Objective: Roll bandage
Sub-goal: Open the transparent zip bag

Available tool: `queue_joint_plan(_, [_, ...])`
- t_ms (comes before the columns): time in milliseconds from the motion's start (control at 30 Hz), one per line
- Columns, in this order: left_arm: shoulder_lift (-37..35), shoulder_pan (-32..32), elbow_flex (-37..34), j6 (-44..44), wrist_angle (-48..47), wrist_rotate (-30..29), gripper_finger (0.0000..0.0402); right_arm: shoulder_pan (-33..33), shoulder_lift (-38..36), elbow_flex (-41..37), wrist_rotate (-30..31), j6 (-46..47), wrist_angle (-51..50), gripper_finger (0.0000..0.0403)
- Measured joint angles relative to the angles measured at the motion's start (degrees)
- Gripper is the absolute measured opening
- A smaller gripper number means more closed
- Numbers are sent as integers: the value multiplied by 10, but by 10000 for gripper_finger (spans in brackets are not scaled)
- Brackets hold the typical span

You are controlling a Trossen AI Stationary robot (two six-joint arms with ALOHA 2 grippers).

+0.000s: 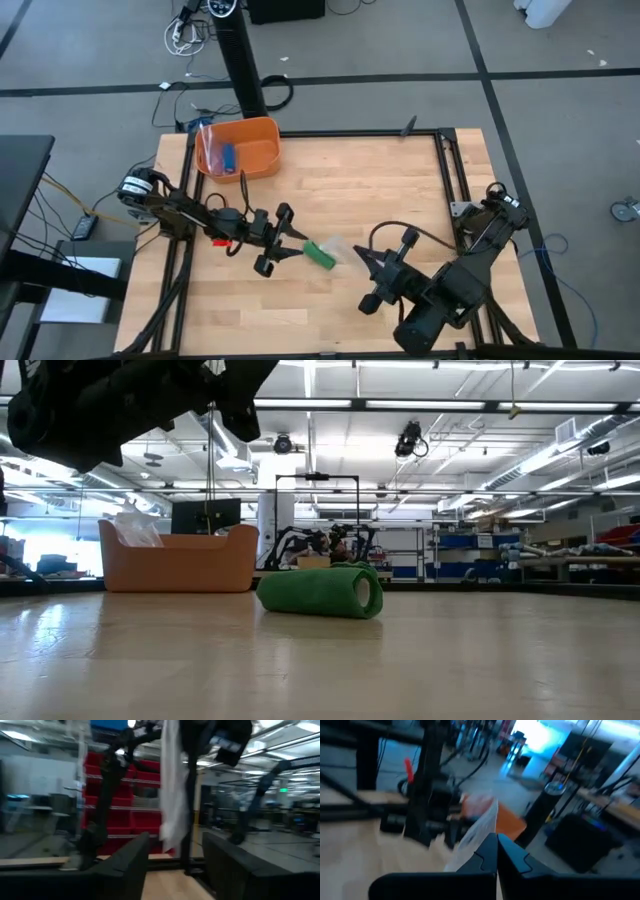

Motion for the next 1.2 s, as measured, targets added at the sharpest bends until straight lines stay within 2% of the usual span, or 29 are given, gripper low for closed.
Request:
queue_joint_plan(100, [0, 0, 1, 21, 1, -35, 215, 0, 0, 23, 31, -91, 54, 0])
queue_joint_plan(167, [0, 0, 9, 19, 1, -37, 225, 0, 0, 32, 49, -163, 106, 0])
queue_joint_plan(333, [0, 0, 49, 6, -7, 11, 232, -5, 0, 37, 70, -358, 265, 0])
queue_joint_plan(433, [0, 0, 51, -2, -14, 30, 232, -8, 0, 37, 54, -397, 292, 0])
queue_joint_plan(533, [0, -1, 40, -12, -14, 38, 232, -7, -1, 37, -11, -327, 233, 5])
queue_joint_plan(667, [0, -1, 19, -27, -21, 36, 232, -5, -4, 31, -155, -93, 67, 34])
queue_joint_plan(800, [0, -10, 4, -28, -24, 34, 232, -14, 9, -33, -258, 77, -47, 78])
queue_joint_plan(900, [0, -22, 1, -24, -56, 36, 232, -22, 18, -112, -319, 133, -27, 115])
queue_joint_plan(1033, [0, -41, 1, -27, -103, 46, 232, -53, 18, -234, -404, 189, 70, 155])
queue_joint_plan(1200, [1, -65, 1, -28, -139, 44, 232, -103, 9, -369, -510, 178, 226, 167])
